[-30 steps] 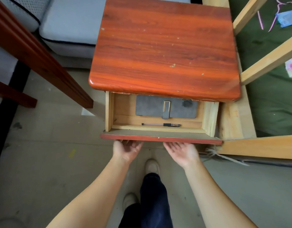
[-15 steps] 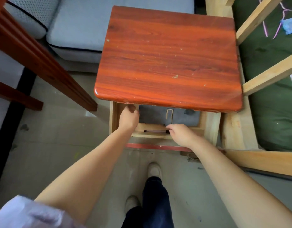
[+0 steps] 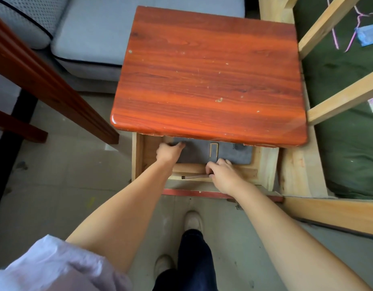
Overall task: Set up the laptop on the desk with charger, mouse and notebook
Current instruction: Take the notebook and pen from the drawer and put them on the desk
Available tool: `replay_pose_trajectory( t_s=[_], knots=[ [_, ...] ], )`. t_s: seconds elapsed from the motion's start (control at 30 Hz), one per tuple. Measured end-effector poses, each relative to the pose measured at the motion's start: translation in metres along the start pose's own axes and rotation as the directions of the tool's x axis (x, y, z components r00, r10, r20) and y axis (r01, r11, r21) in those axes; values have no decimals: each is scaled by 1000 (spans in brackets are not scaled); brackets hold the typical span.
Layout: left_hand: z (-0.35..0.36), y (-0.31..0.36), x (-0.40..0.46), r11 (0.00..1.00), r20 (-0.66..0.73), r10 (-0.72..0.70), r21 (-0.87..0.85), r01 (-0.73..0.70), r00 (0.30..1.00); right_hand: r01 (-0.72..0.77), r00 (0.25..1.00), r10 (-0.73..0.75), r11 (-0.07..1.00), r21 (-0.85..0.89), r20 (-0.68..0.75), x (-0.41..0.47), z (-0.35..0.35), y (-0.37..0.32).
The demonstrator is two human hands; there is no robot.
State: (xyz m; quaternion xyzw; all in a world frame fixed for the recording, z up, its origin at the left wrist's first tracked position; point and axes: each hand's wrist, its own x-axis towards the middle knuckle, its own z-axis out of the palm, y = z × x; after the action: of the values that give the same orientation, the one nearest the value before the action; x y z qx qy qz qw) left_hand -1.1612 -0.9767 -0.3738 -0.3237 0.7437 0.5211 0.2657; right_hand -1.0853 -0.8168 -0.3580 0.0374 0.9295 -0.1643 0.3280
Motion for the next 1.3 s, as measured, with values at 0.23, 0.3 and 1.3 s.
replay_pose_trajectory(
  t_s=[0.23, 0.3, 1.3],
  knots=[
    [0, -14, -6, 978, 132, 65, -204, -37, 989, -17, 1000, 17, 998, -57, -7, -6, -3, -2],
    [-1, -14, -9, 972, 161, 73, -233, -34, 984, -28, 999, 26, 996, -84, -21, -7, -3, -6],
    [-41, -33, -93, 873, 299, -50, -450, 187, 953, 185, 912, -171, 983, 3, -373, -134, 25, 22]
  ],
)
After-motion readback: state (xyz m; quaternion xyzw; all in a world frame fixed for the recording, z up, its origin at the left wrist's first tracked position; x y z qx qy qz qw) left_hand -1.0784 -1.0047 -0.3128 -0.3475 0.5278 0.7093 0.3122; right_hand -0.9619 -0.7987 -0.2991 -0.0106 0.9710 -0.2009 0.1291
